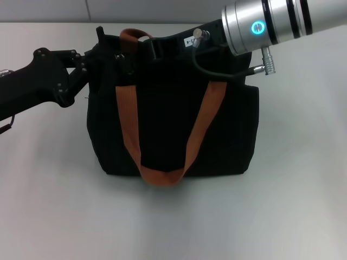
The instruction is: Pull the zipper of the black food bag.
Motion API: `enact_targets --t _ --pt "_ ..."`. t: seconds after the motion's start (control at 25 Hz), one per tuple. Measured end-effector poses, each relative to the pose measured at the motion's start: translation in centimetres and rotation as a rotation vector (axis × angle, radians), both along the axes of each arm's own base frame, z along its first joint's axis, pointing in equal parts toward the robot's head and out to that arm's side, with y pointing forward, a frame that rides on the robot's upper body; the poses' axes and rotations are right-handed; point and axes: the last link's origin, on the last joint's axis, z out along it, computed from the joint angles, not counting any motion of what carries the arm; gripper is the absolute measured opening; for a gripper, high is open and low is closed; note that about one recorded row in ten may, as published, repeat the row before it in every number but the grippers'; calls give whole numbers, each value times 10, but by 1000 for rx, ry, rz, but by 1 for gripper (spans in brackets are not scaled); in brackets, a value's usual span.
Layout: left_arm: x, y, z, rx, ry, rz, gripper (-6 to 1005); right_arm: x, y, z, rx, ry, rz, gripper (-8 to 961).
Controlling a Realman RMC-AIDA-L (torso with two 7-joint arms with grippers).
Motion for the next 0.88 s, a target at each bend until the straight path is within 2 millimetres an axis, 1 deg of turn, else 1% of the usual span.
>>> enact_targets --t 0.36,0.68,0.8,0.88 --pt "-2 0 1 6 2 7 107 3 0 3 4 -17 -11 -1" --pt "-4 1 3 14 5 16 110 14 -1 16 46 -61 -37 -1" --pt "-4 1 4 18 7 19 111 22 -4 23 65 -84 -52 -1" --pt "-4 1 4 19 7 20 112 25 -5 25 69 -85 -57 -1"
